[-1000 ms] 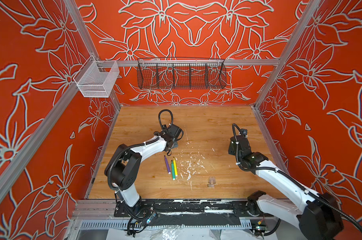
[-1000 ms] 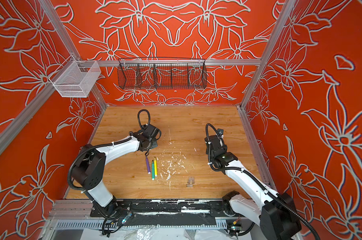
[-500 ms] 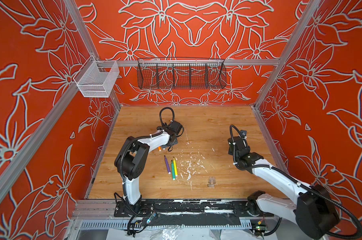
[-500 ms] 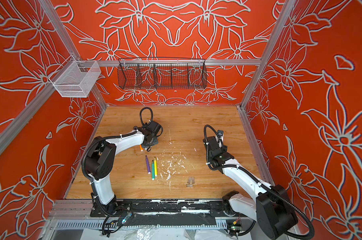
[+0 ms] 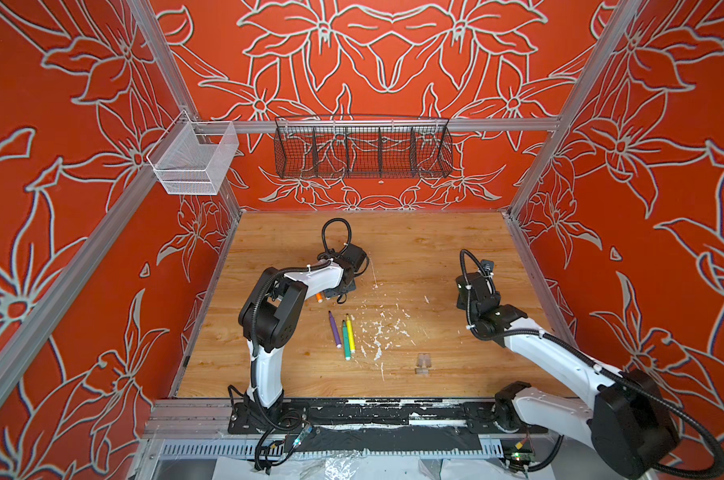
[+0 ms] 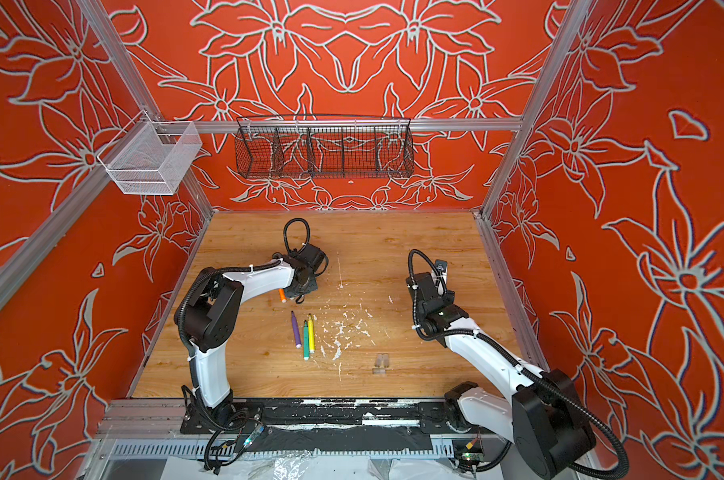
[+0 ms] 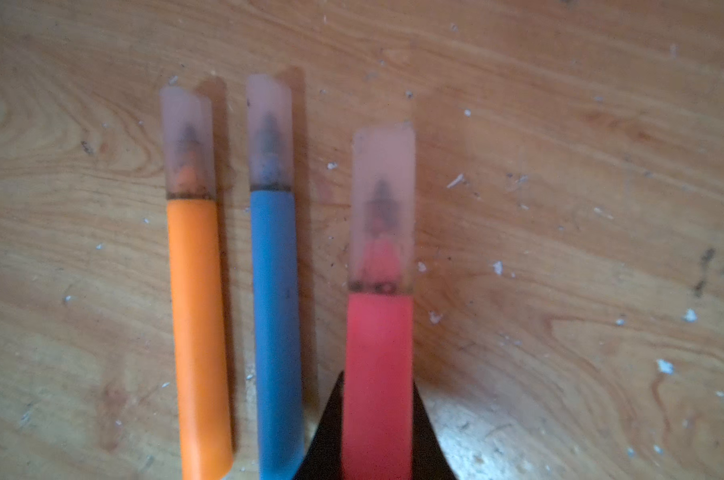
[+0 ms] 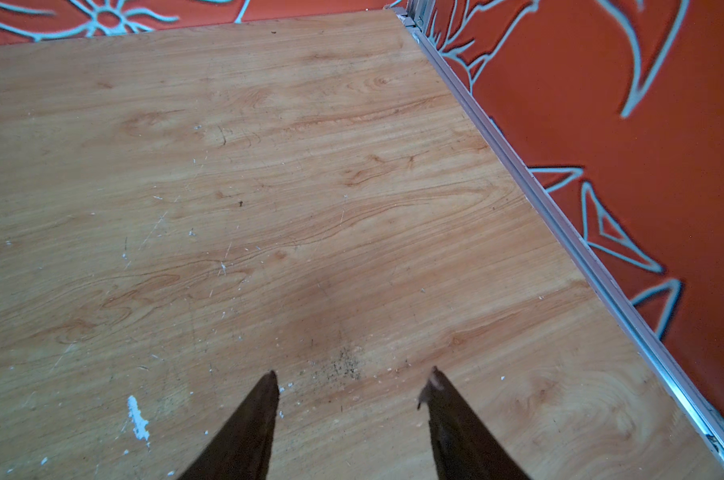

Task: Insert the pens into the pen caps
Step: 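Lower the capped pink marker beside the blue marker and release with left gripper, then move the left gripper over the yellow marker and close on it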

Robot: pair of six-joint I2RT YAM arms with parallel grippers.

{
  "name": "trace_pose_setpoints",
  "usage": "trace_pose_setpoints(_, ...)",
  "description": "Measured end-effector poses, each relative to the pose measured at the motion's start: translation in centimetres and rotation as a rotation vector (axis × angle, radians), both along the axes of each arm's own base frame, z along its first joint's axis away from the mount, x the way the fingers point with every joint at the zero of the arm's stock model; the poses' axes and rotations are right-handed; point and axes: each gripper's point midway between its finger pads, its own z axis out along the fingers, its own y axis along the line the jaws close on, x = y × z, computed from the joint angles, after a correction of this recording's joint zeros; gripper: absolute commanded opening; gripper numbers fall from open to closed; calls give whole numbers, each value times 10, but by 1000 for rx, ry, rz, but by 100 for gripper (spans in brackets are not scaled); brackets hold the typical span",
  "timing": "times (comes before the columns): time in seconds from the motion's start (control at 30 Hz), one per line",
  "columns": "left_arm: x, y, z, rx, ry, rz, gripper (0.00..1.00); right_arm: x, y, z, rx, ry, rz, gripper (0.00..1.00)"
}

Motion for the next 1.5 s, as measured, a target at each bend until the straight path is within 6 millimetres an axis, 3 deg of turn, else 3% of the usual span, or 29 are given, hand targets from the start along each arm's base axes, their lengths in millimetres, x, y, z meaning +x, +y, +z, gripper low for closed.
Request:
trace_pose_setpoints(0.3, 0, 3, 14, 16, 2, -8, 32, 0, 0, -1, -1, 3, 0, 59)
trace_pose_setpoints(0.4, -3, 4, 35, 3, -26, -8, 32, 0, 0, -1, -2, 4, 0, 59)
trace_pose_setpoints(0.5, -9, 5, 68, -30, -90, -12, 31, 0, 0, -1, -2, 4, 0, 59)
trace_pose_setpoints(0.63, -37, 1, 115, -77, -191, -43, 32, 0, 0, -2, -3, 5, 0, 59)
trace_pose_setpoints(0.8, -102, -45, 151, -146, -289, -213, 31, 0, 0, -3, -4, 10, -1, 59)
trace_pose_setpoints(0.9, -137, -66, 145, -178, -273, -301, 28, 0, 0, -3, -4, 10, -1, 59)
trace_pose_setpoints(0.97, -155, -75, 130, -170, -232, -337, 27, 0, 0, -3, -4, 10, -1, 59)
trace_pose_setpoints(1.1, -180, -93, 105, -130, -162, -393, 26, 0, 0, -3, -4, 11, 0, 59)
trace_pose_setpoints(1.33, -190, -101, 62, -17, -70, -365, 23, 0, 0, -4, -4, 12, 0, 59)
trace_pose_setpoints(1.5, -190, -94, 48, 11, -59, -314, 23, 0, 0, -4, -4, 13, 1, 59)
